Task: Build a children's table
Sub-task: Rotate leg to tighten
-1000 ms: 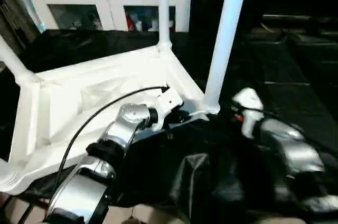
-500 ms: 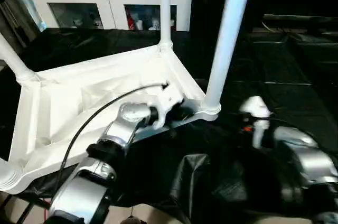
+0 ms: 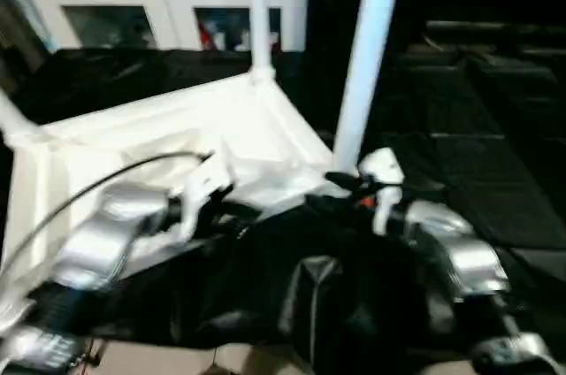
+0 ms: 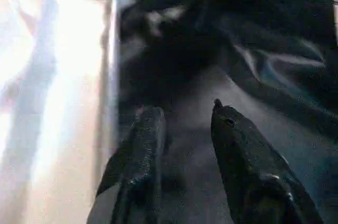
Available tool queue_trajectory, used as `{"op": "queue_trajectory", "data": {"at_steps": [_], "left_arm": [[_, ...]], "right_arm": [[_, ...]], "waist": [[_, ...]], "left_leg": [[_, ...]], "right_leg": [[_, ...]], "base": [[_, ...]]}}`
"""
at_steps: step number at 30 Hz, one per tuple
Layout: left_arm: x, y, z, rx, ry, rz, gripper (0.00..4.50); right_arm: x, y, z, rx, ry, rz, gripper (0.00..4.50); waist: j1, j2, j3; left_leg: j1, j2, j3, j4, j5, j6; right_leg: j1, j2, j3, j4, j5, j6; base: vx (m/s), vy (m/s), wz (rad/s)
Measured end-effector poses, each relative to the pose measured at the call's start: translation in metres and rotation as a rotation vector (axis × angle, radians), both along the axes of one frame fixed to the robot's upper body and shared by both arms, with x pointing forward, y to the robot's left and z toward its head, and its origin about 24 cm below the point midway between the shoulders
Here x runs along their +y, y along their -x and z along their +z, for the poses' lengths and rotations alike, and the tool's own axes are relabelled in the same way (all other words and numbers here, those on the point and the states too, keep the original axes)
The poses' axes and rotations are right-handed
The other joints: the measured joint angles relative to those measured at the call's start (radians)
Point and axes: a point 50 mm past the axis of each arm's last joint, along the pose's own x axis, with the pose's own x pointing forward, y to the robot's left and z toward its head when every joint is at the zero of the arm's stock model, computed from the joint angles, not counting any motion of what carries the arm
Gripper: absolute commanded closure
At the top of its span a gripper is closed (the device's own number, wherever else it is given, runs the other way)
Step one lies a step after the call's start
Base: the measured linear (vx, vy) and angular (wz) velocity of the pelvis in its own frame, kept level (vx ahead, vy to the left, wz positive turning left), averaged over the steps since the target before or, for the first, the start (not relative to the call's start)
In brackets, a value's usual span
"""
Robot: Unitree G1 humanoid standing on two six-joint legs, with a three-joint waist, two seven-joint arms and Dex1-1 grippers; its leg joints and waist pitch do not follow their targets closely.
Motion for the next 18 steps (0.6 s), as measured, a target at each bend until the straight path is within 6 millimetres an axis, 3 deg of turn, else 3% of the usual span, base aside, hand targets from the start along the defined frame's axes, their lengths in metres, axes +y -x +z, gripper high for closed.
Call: {"op": "queue_trajectory", "data": {"at_steps": [2,7,12,18], "left_arm": [[-0.001,0.005,-0.002,0.016,-0.007,0.009,2.42],[0.004,0.008,-0.01,0.016,-0.081,0.095,2.01],[0.012,0.009,-0.013,-0.018,-0.197,0.151,1.66],[0.011,0.01,-0.016,-0.04,-0.236,0.151,1.66]], "right_arm": [[0.008,-0.003,0.002,-0.005,-0.018,-0.017,1.01],[0.031,-0.011,0.0,0.005,-0.044,-0.138,1.01],[0.031,-0.026,0.0,0.021,-0.063,-0.32,1.01],[0.028,-0.038,0.002,0.036,-0.075,-0.455,1.01]], "waist": [[0.005,0.0,0.0],[-0.004,0.0,0.0],[-0.005,-0.001,0.0],[0.003,-0.001,0.0]], "left_leg": [[0.0,0.0,0.0,0.0,0.0,0.0],[0.002,0.0,0.0,0.0,0.0,-0.001],[0.001,0.0,0.0,0.0,0.0,-0.001],[0.001,0.0,0.0,0.002,0.001,-0.001]], "right_leg": [[0.0,0.0,0.0,0.0,0.0,0.0],[0.0,0.001,0.001,0.001,0.0,0.0],[0.0,0.001,0.001,0.001,0.0,0.0],[0.001,0.0,0.001,0.002,0.0,0.0]], "base": [[0.0,0.0,0.0],[0.0,0.0,0.0],[0.0,0.0,0.0],[0.0,0.0,0.0]]}}
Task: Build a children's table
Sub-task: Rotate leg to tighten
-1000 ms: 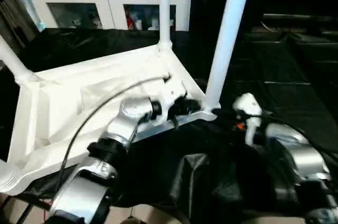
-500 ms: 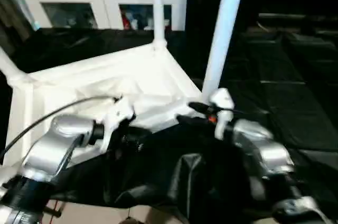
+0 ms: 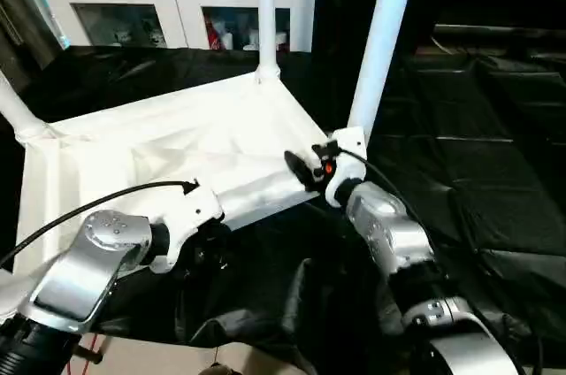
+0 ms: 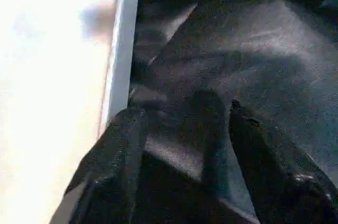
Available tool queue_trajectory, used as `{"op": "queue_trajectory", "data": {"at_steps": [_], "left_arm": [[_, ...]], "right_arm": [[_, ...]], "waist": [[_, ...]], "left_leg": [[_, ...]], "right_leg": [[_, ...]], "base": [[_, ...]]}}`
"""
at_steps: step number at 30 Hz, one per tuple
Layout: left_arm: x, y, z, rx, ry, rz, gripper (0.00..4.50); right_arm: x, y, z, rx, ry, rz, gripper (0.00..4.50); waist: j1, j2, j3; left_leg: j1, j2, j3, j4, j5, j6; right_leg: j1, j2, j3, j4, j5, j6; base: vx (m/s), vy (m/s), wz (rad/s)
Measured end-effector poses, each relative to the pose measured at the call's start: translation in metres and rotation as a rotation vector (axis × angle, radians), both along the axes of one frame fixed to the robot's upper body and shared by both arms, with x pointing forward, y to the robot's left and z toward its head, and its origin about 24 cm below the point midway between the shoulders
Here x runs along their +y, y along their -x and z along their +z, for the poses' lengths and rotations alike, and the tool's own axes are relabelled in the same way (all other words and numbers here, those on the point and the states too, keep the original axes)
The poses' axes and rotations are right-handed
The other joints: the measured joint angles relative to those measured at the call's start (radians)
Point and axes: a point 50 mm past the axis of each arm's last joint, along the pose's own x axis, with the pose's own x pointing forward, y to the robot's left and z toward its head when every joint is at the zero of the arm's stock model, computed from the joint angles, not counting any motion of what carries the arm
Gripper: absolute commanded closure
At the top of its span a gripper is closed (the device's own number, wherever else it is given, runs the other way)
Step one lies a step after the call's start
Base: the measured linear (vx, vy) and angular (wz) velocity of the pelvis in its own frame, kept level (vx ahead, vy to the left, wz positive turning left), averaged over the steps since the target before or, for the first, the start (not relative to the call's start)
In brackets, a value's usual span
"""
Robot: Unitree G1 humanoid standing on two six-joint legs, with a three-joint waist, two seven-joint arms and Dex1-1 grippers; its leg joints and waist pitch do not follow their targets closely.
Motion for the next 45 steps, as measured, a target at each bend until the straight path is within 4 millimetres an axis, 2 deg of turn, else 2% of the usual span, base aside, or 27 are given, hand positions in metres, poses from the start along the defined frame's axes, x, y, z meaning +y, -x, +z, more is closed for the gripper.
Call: {"op": "queue_trajectory", "data": {"at_steps": [8,20,26,34,40,45], "left_arm": [[0.002,0.0,-0.002,-0.027,-0.026,0.028,1.66],[0.005,-0.009,-0.006,-0.101,-0.052,0.082,1.66],[0.007,-0.011,-0.007,-0.148,-0.041,0.088,1.66],[0.02,0.014,-0.006,-0.102,0.115,0.109,1.66],[0.057,0.045,0.001,0.025,0.148,0.12,1.66],[0.087,0.048,0.015,0.013,0.122,0.187,1.66]], "right_arm": [[-0.024,-0.016,-0.001,0.029,0.014,-0.224,1.01],[-0.101,-0.027,0.005,0.021,0.067,-0.466,1.01],[-0.13,-0.026,0.008,0.005,0.089,-0.538,1.01],[-0.13,-0.024,0.009,-0.035,0.115,-0.445,1.01],[-0.133,-0.016,-0.003,-0.009,0.121,-0.424,1.01],[-0.127,-0.013,0.002,-0.058,0.11,-0.336,1.01]], "waist": [[0.005,0.0,0.0],[0.005,0.001,0.001],[-0.003,0.003,0.001],[-0.022,0.003,0.0],[-0.028,0.003,0.001],[-0.023,0.003,0.0]], "left_leg": [[0.0,0.0,-0.001,0.006,0.0,0.0],[-0.002,0.0,-0.001,0.012,0.0,0.0],[-0.002,0.0,-0.001,0.012,0.0,0.0],[-0.002,0.001,-0.001,0.012,0.0,0.0],[-0.001,0.001,-0.001,0.012,0.0,0.0],[-0.001,0.001,-0.001,0.012,0.0,0.0]], "right_leg": [[0.001,-0.001,0.0,0.004,0.0,0.0],[0.002,-0.001,0.002,0.011,-0.002,0.003],[0.001,-0.001,0.001,0.011,-0.002,0.003],[0.001,0.0,0.001,0.012,-0.003,0.002],[0.0,0.0,0.001,0.013,-0.004,0.004],[0.0,0.0,0.001,0.013,-0.006,0.007]], "base": [[0.0,0.0,0.0],[0.0,0.0,0.0],[0.0,0.0,0.0],[0.0,0.0,0.0],[0.0,0.0,0.0],[0.0,0.0,0.0]]}}
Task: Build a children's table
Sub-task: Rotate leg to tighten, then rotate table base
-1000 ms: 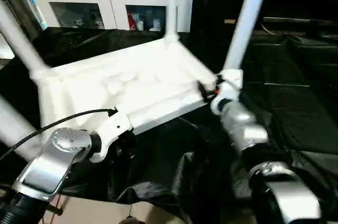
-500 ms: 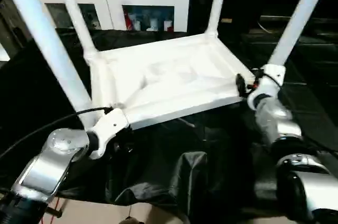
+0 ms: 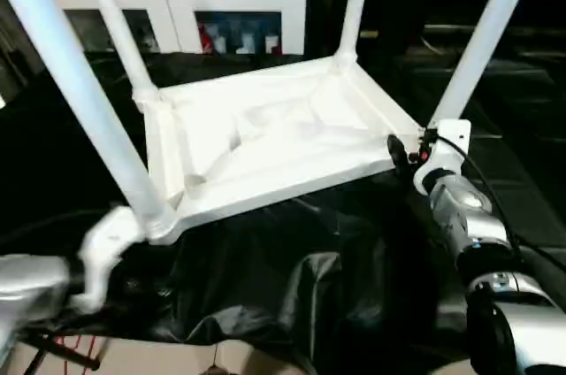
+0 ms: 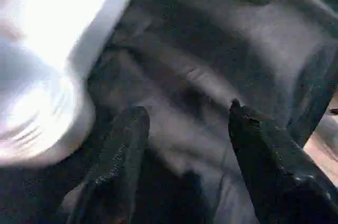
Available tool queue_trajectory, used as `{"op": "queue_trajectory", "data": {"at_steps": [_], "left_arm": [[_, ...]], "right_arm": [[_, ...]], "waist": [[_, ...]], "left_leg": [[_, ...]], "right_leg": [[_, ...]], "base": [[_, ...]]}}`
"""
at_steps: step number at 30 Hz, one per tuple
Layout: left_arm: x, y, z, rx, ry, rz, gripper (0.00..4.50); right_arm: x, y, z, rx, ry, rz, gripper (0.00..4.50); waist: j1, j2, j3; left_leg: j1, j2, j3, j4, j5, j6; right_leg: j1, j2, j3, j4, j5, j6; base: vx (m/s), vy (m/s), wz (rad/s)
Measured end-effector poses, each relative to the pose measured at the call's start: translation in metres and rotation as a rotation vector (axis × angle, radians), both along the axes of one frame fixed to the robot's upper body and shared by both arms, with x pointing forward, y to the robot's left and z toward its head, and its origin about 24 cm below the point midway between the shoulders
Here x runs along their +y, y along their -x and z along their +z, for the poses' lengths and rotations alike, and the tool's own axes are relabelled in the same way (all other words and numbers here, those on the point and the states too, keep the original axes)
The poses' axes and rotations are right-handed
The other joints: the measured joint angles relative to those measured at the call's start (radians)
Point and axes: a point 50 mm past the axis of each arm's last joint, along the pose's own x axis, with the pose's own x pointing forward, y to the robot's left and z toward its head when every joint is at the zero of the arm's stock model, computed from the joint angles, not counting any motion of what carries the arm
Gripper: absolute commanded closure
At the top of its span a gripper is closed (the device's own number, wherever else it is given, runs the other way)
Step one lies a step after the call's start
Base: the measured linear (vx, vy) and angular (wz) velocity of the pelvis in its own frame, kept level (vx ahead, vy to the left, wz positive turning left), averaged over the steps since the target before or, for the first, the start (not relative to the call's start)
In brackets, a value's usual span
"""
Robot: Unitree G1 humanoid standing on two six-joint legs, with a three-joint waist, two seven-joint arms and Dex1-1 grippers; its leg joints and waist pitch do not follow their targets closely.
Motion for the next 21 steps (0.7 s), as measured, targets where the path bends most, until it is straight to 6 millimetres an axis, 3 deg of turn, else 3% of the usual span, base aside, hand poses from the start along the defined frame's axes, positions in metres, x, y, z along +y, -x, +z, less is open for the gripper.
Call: {"op": "queue_trajectory", "data": {"at_steps": [5,8,14,21], "left_arm": [[0.034,-0.005,0.021,-0.087,-0.032,0.1,1.66],[0.043,-0.018,0.039,-0.228,0.017,0.152,1.66],[0.019,-0.039,0.039,-0.383,0.246,0.175,1.66],[-0.016,-0.053,0.022,-0.373,0.389,0.136,1.66]], "right_arm": [[0.014,0.019,-0.009,-0.004,0.043,0.231,1.01],[0.012,0.028,-0.021,0.039,0.059,0.232,1.01],[-0.01,0.028,-0.022,0.052,0.078,-0.017,1.01],[-0.025,0.037,-0.042,0.164,0.095,-0.296,1.01]], "waist": [[0.002,-0.003,-0.001],[0.008,-0.003,-0.001],[0.01,-0.004,-0.001],[0.008,-0.004,-0.002]], "left_leg": [[0.0,0.0,0.0,0.0,0.0,0.0],[0.0,-0.001,0.0,0.0,0.0,0.0],[0.002,-0.001,0.0,0.001,0.0,0.0],[0.001,-0.001,0.001,0.001,0.0,0.0]], "right_leg": [[0.001,0.001,0.0,-0.001,0.0,0.001],[0.001,0.0,0.002,-0.001,0.0,0.0],[0.002,0.0,0.002,0.0,0.001,-0.002],[0.001,0.0,0.002,0.0,0.002,-0.003]], "base": [[0.0,0.0,0.0],[0.0,0.0,0.0],[0.0,0.0,0.0],[0.0,0.0,0.0]]}}
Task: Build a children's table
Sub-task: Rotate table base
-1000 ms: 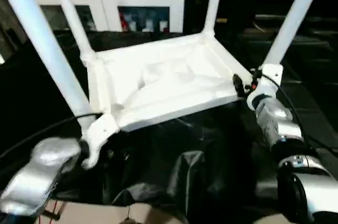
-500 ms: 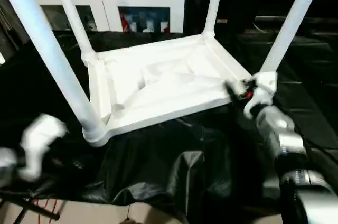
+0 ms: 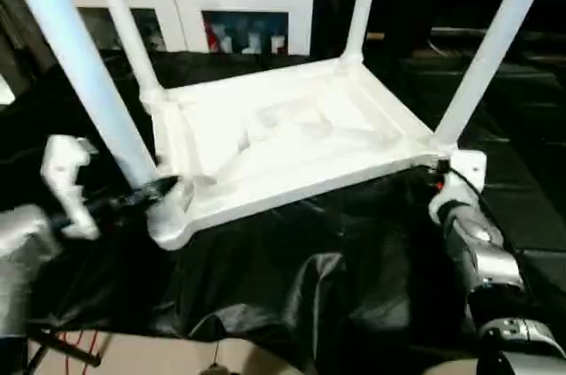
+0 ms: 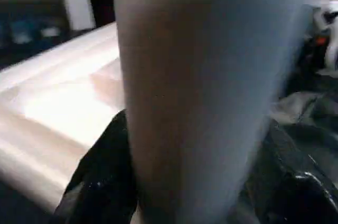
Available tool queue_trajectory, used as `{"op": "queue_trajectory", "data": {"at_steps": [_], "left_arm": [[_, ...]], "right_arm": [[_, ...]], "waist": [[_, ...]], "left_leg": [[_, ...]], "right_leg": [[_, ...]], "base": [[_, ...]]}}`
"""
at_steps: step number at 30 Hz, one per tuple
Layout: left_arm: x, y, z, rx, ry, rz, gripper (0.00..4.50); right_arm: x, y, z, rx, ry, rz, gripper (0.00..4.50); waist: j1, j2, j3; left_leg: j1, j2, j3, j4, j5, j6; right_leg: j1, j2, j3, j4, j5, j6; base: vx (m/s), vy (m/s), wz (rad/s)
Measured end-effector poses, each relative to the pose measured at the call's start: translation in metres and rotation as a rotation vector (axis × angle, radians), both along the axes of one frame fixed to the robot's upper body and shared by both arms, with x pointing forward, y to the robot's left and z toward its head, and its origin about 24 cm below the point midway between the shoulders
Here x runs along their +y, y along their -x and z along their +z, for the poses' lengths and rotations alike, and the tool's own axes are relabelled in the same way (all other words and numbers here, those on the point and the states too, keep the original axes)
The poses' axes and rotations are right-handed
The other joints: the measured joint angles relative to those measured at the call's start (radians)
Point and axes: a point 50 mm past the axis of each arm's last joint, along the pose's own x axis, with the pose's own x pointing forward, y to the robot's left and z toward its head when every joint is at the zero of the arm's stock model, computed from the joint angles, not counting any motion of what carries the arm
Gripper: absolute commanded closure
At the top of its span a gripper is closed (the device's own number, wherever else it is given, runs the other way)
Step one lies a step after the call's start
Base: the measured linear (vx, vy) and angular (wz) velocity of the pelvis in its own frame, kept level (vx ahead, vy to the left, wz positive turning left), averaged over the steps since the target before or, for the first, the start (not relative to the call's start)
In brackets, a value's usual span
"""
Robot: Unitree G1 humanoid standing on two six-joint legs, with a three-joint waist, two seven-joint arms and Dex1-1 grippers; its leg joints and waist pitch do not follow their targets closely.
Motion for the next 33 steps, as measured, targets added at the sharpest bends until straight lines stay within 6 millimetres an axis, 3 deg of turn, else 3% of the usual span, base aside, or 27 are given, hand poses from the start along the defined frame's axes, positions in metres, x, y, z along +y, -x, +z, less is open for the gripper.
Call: {"op": "queue_trajectory", "data": {"at_steps": [8,14,18,23,28,33], "left_arm": [[-0.029,-0.004,-0.007,0.024,0.057,-0.104,1.66],[-0.066,0.024,-0.006,0.13,0.147,-0.378,1.66],[-0.085,0.03,-0.008,0.156,0.171,-0.471,1.66],[-0.098,0.027,-0.006,0.171,0.193,-0.495,1.66],[-0.116,0.02,-0.001,0.158,0.221,-0.538,1.66],[-0.136,0.009,0.0,0.155,0.256,-0.578,1.66]], "right_arm": [[0.02,-0.004,-0.005,0.038,0.03,0.066,1.01],[0.032,-0.014,-0.001,0.05,0.042,0.133,1.01],[0.052,-0.018,0.0,0.051,0.042,0.224,1.01],[0.078,-0.019,-0.003,0.067,0.043,0.368,1.01],[0.108,-0.02,-0.003,0.081,0.04,0.549,1.01],[0.116,-0.026,0.001,0.087,0.045,0.587,1.01]], "waist": [[-0.005,0.0,0.0],[-0.013,-0.001,0.0],[-0.02,-0.002,0.0],[-0.026,-0.008,0.003],[-0.047,-0.022,0.004],[-0.048,-0.023,0.004]], "left_leg": [[0.0,0.0,0.0,0.001,0.0,0.0],[0.0,0.0,0.001,0.0,-0.001,0.0],[0.001,0.002,0.0,0.0,0.0,0.0],[0.001,0.002,0.0,0.001,0.0,0.0],[0.0,0.002,0.0,0.002,0.0,0.0],[0.0,0.002,0.0,0.002,0.0,0.0]], "right_leg": [[0.0,0.0,0.0,0.0,-0.002,0.003],[-0.001,0.0,0.0,0.0,0.0,0.0],[-0.001,0.002,0.0,0.002,-0.002,0.003],[-0.002,0.003,0.0,0.003,-0.002,0.003],[-0.002,0.003,0.0,0.003,0.0,0.0],[-0.006,0.003,-0.001,0.003,0.004,-0.007]], "base": [[0.0,0.0,0.0],[0.0,0.0,0.0],[0.0,0.0,0.0],[0.0,0.0,0.0],[0.0,0.0,0.0],[0.0,0.0,0.0]]}}
